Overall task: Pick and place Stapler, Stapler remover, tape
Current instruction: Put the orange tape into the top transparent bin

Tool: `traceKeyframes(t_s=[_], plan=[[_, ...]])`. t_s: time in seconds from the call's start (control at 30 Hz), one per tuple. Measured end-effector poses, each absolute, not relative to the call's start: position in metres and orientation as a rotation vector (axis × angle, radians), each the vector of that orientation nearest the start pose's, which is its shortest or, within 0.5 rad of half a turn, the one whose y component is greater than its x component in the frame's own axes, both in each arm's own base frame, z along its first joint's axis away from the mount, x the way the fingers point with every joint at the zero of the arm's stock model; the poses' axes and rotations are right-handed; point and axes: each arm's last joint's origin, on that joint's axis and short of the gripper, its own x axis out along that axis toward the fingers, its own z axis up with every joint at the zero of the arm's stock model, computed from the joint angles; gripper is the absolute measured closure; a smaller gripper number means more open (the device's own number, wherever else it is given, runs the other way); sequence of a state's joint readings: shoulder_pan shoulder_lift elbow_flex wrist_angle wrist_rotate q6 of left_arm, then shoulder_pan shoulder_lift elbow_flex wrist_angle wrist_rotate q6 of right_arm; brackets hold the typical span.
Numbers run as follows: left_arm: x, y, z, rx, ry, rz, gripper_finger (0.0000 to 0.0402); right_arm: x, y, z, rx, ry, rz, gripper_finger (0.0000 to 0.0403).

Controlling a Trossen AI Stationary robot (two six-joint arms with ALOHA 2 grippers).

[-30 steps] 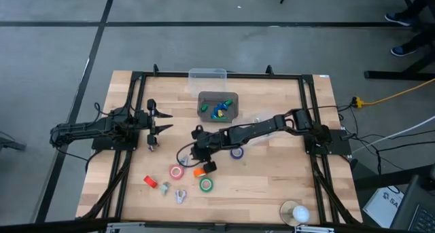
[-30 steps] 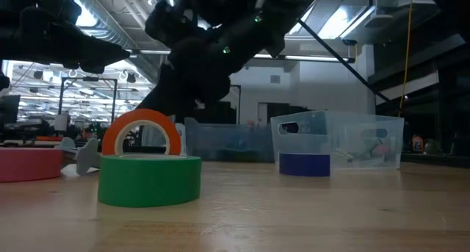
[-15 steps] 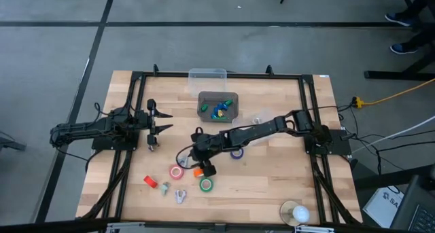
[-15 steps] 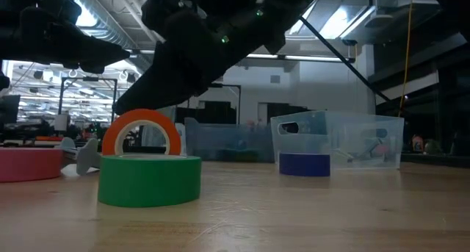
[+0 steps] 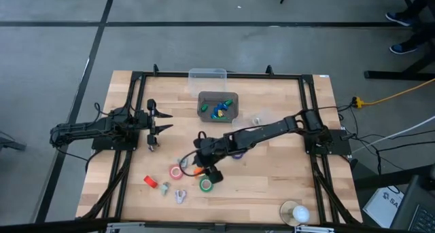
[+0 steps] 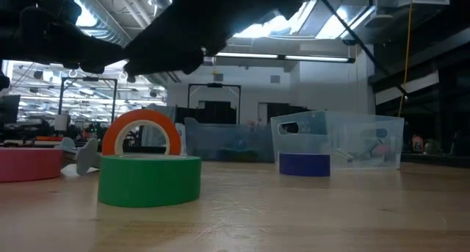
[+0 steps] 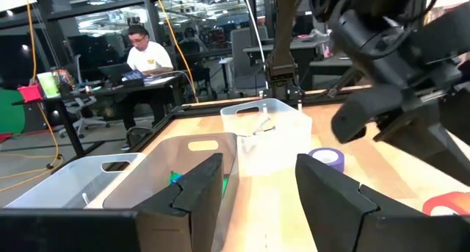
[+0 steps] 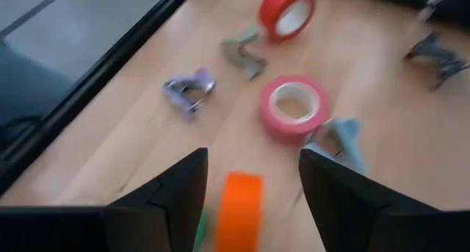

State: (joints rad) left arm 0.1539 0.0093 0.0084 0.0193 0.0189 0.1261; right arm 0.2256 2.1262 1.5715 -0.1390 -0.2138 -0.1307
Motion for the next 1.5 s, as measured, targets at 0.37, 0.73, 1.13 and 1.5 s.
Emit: traceKeyframes(t_s=[0.37, 0.73, 1.13, 1.5], plan=[[0.097, 0.014, 0.167, 0.127, -0.01, 0.136, 0.0233, 0.456, 0.12, 0.173, -0.134, 0.752, 0.432, 0.0182], [0.097, 0.014, 0.168, 0.128, -0.01, 0.136, 0.0233, 0.449, 0.123, 0.15, -0.088, 0.797, 0.415, 0.0182], [0.097, 0.014, 0.168, 0.128, -0.01, 0.136, 0.0233, 0.446, 0.123, 0.147, -0.09, 0.826, 0.413, 0.0261], [0.097, 0.014, 0.168, 0.128, -0.01, 0.136, 0.0233, 0.451, 0.111, 0.149, -0.113, 0.784, 0.405, 0.0295]])
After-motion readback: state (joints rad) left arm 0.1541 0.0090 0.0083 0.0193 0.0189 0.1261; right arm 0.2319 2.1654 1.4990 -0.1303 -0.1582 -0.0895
